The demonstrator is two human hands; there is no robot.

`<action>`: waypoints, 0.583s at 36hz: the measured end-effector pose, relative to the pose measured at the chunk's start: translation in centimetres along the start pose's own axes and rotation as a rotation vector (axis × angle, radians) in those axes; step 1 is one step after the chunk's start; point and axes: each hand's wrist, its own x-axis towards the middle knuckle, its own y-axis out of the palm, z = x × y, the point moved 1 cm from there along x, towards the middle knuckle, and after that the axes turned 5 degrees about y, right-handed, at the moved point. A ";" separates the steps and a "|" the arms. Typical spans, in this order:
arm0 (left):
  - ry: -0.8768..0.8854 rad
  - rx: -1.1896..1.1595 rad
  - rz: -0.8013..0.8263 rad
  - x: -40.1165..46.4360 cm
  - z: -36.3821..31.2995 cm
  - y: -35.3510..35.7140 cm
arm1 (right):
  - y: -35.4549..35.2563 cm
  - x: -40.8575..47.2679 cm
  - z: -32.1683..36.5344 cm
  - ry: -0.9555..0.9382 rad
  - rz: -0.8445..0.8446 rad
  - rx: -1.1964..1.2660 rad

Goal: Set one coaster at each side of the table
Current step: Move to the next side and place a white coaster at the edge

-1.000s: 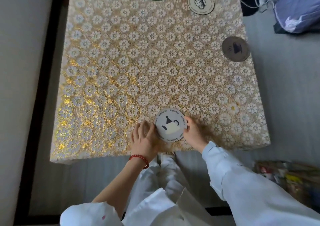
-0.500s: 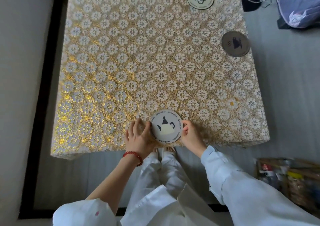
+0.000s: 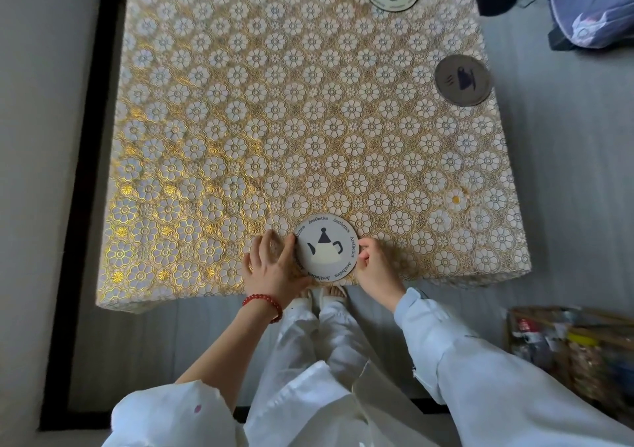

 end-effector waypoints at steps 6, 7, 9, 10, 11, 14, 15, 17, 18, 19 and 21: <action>-0.005 0.017 -0.026 -0.1 -0.2 0.2 | -0.1 0.4 -0.1 0.009 0.011 0.006; -0.008 0.017 -0.027 -0.1 -0.2 0.2 | -0.1 0.4 -0.2 0.007 0.009 -0.006; -0.011 0.021 -0.028 -0.1 -0.2 0.2 | 0.0 0.4 -0.3 -0.004 0.008 -0.037; -0.011 0.024 -0.028 -0.1 -0.2 0.3 | 0.0 0.3 -0.4 -0.016 0.006 -0.053; -0.011 0.025 -0.029 -0.1 -0.2 0.3 | 0.1 0.2 -0.5 -0.030 -0.001 -0.069; -0.010 0.023 -0.022 -0.2 -0.3 0.2 | 0.1 0.1 -0.9 -0.064 -0.023 -0.117; -0.008 0.028 -0.015 -0.2 -0.3 0.2 | 0.1 0.1 -0.9 -0.061 -0.020 -0.125; 0.002 0.038 -0.003 0.0 -0.2 -0.2 | 0.1 0.3 -0.8 -0.041 -0.002 -0.124; 0.007 0.041 0.007 0.1 -0.1 -0.4 | 0.1 0.4 -0.8 -0.030 0.009 -0.124; 0.013 0.044 0.021 0.2 0.0 -0.8 | 0.0 0.4 -0.6 -0.022 0.017 -0.126; 0.021 0.058 0.065 0.6 0.3 -1.4 | -0.1 0.5 -0.5 0.008 0.039 -0.121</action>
